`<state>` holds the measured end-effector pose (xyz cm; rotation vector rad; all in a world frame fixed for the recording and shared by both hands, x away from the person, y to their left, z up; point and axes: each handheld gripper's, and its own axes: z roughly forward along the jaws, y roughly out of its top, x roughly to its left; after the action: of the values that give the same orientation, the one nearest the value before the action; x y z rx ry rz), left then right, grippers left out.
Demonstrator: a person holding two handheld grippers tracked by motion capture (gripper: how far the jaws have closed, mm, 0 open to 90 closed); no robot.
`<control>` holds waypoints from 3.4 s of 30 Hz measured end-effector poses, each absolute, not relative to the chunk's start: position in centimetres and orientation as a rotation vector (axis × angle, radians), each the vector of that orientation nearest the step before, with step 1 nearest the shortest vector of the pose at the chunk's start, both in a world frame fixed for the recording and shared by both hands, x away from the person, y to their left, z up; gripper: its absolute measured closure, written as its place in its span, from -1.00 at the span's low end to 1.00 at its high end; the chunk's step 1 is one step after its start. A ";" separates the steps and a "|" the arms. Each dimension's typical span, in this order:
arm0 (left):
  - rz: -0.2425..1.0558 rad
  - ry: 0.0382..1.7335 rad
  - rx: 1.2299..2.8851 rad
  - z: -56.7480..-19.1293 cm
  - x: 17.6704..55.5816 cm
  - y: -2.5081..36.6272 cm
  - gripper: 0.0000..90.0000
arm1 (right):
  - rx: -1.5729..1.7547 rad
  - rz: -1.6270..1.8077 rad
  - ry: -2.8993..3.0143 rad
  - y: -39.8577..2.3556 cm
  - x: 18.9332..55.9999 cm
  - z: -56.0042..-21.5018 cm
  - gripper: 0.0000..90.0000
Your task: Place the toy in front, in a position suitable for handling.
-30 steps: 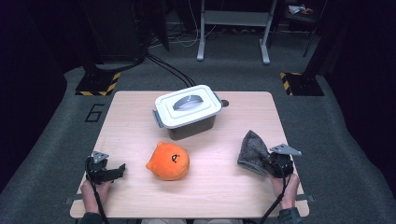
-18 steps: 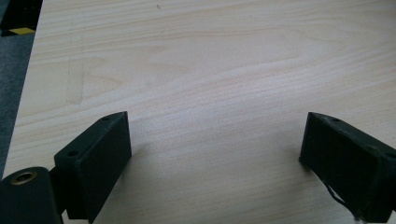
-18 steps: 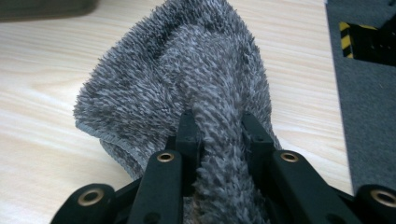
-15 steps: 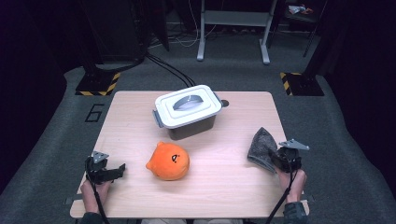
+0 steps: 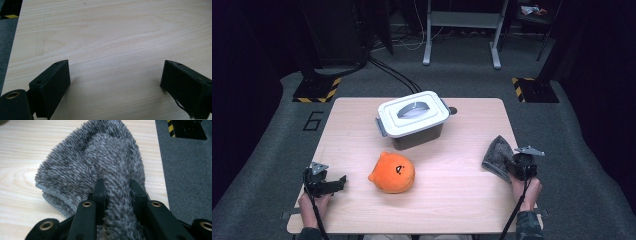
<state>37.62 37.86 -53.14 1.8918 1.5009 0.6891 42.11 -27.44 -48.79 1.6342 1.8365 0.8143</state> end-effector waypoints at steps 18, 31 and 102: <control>0.689 1.500 1.887 -53.2 37.6 37.8 -0.81 | 1.713 0.787 1.845 -27.0 44.6 -50.5 0.27; 0.688 1.501 1.887 -53.2 37.6 37.8 -0.81 | 1.633 0.817 1.899 -26.4 43.7 -48.7 -0.67; 0.433 1.232 1.889 -47.7 37.4 33.0 -0.84 | 1.379 0.895 2.137 -20.8 35.8 -52.9 -0.96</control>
<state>37.37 32.95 -47.67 1.8885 1.2315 0.4331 35.85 -20.78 -52.92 1.3786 2.1368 0.8948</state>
